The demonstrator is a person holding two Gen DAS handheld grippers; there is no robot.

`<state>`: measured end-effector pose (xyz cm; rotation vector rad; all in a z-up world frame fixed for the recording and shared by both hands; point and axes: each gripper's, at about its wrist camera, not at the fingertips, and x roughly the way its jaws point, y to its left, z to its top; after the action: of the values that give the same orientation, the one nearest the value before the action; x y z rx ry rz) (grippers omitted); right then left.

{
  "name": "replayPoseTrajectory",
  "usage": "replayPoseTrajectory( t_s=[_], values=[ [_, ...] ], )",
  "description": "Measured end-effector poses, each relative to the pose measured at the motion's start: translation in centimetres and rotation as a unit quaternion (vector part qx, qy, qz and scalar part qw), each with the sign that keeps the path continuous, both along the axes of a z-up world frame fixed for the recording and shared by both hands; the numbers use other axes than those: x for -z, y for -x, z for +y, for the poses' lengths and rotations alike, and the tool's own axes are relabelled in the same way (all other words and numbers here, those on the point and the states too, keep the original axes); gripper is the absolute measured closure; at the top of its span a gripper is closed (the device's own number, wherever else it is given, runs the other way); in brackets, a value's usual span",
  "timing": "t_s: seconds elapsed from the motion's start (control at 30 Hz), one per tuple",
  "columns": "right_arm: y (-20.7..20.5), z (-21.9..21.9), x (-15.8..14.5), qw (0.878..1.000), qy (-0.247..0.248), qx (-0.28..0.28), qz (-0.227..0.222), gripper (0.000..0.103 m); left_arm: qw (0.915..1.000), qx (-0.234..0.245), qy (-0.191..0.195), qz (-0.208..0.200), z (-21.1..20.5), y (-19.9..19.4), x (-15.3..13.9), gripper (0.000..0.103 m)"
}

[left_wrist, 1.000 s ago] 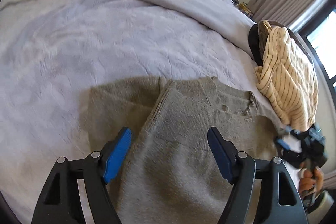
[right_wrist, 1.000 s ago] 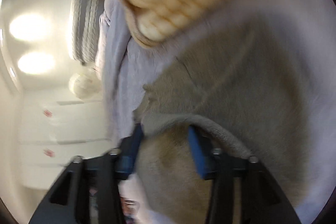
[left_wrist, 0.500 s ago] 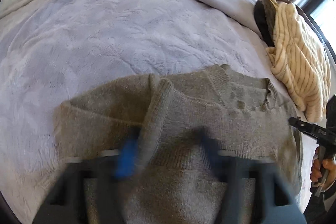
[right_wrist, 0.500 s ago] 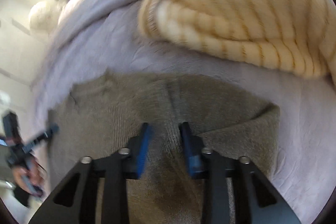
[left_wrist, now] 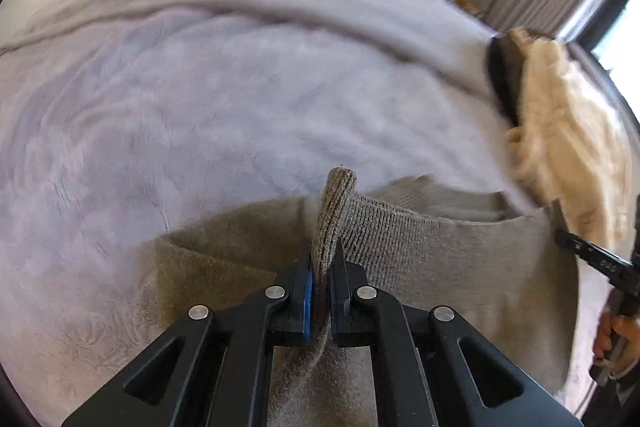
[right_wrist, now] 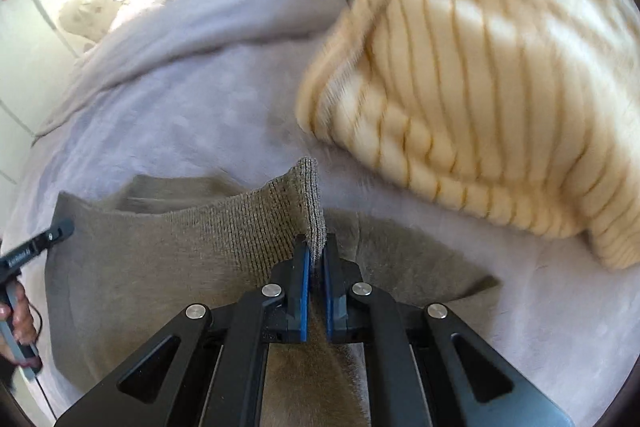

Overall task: Fold small clothes
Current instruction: 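Lay the hem over the collar and open both tools, then withdraw both open tools from the folded grey sweater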

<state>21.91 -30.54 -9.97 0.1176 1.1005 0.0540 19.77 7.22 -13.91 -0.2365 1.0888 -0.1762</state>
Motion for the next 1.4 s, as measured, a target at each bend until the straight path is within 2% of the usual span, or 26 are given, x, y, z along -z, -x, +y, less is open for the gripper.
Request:
replayPoseTrajectory(
  t_s=[0.1, 0.17, 0.23, 0.3, 0.33, 0.4, 0.5, 0.63, 0.77, 0.87, 0.93, 0.97, 1.0, 1.03, 1.07, 1.1, 1.17, 1.2, 1.23, 1.33, 1.37, 1.4],
  values=[
    [-0.4, -0.5, 2.5, 1.0, -0.005, 0.016, 0.014, 0.097, 0.9996, -0.001, -0.028, 0.009, -0.8, -0.3, 2.2, 0.095],
    [-0.2, -0.4, 2.6, 1.0, -0.008, 0.026, 0.007, 0.098, 0.9992, -0.006, -0.039, 0.004, -1.0, -0.1, 2.6, 0.095],
    [0.3, -0.4, 2.2, 0.999, 0.002, 0.04, 0.002, 0.096, 0.9989, -0.014, -0.044, 0.004, -0.9, 0.0, 2.3, 0.081],
    [1.0, -0.9, 1.3, 0.996, 0.057, 0.069, 0.002, 0.072, 0.9955, -0.047, -0.082, -0.006, 0.2, 0.5, 1.5, 0.04],
    [1.4, -1.2, 0.9, 0.995, 0.067, 0.077, 0.001, 0.071, 0.9936, -0.061, -0.094, -0.013, 0.8, 0.8, 1.0, 0.037],
    [2.3, -2.0, 0.0, 0.993, 0.074, 0.092, 0.001, 0.071, 0.9926, -0.073, -0.095, -0.014, 2.4, 1.7, 0.1, 0.037],
    [5.5, -2.9, -1.6, 0.995, 0.032, 0.094, -0.006, 0.071, 0.9935, -0.075, -0.085, -0.011, 3.7, 3.7, -1.4, 0.037],
    [11.3, -1.6, -2.1, 0.998, 0.021, 0.051, -0.001, 0.07, 0.996, -0.047, -0.076, -0.008, 2.7, 7.5, -2.2, 0.037],
    [16.4, 0.5, -0.5, 0.999, 0.031, 0.009, 0.029, 0.07, 0.9963, -0.018, -0.081, 0.023, 1.3, 11.8, -0.5, 0.037],
    [18.5, 0.4, 1.2, 0.997, 0.044, 0.009, 0.059, 0.071, 0.9925, -0.025, -0.097, 0.069, 1.4, 14.3, 2.1, 0.037],
    [20.1, -0.1, 1.6, 0.996, 0.041, 0.019, 0.071, 0.071, 0.9919, -0.035, -0.086, 0.087, 2.3, 15.5, 3.0, 0.037],
    [21.0, -0.8, 1.4, 0.996, 0.026, 0.029, 0.076, 0.07, 0.9919, -0.045, -0.072, 0.094, 3.1, 16.4, 3.2, 0.035],
    [21.7, -1.2, 1.2, 0.996, 0.009, 0.039, 0.077, 0.069, 0.9916, -0.054, -0.064, 0.099, 3.7, 17.0, 3.2, 0.028],
    [22.7, -2.1, 0.9, 0.995, -0.025, 0.055, 0.077, 0.069, 0.9912, -0.06, -0.059, 0.102, 4.0, 17.4, 3.2, 0.028],
    [23.0, -2.7, 1.0, 0.993, -0.048, 0.067, 0.079, 0.063, 0.9908, -0.068, -0.047, 0.107, 4.6, 18.0, 3.2, 0.028],
    [23.8, -3.7, 1.0, 0.988, -0.091, 0.088, 0.085, 0.053, 0.9901, -0.073, -0.028, 0.116, 5.2, 18.4, 3.3, 0.028],
    [25.0, -5.3, 1.7, 0.973, -0.164, 0.135, 0.096, 0.041, 0.9863, -0.091, 0.027, 0.135, 6.2, 19.2, 3.5, 0.028],
    [25.7, -6.6, 2.4, 0.957, -0.216, 0.169, 0.096, 0.041, 0.9846, -0.096, 0.045, 0.139, 6.4, 19.4, 3.6, 0.028],
    [26.0, -7.1, 2.8, 0.948, -0.238, 0.187, 0.094, 0.041, 0.9802, -0.104, 0.083, 0.147, 6.8, 19.6, 3.8, 0.028],
    [26.2, -9.4, 4.4, 0.904, -0.329, 0.264, 0.067, 0.041, 0.9679, -0.12, 0.152, 0.161, 7.1, 19.8, 4.5, 0.028],
    [25.8, -9.7, 4.8, 0.895, -0.346, 0.274, 0.066, 0.043, 0.965, -0.127, 0.164, 0.16, 7.1, 19.8, 4.6, 0.028],
    [25.3, -9.8, 5.4, 0.888, -0.355, 0.283, 0.071, 0.07, 0.9629, -0.134, 0.175, 0.155, 6.9, 19.6, 4.8, 0.039]
  ],
)
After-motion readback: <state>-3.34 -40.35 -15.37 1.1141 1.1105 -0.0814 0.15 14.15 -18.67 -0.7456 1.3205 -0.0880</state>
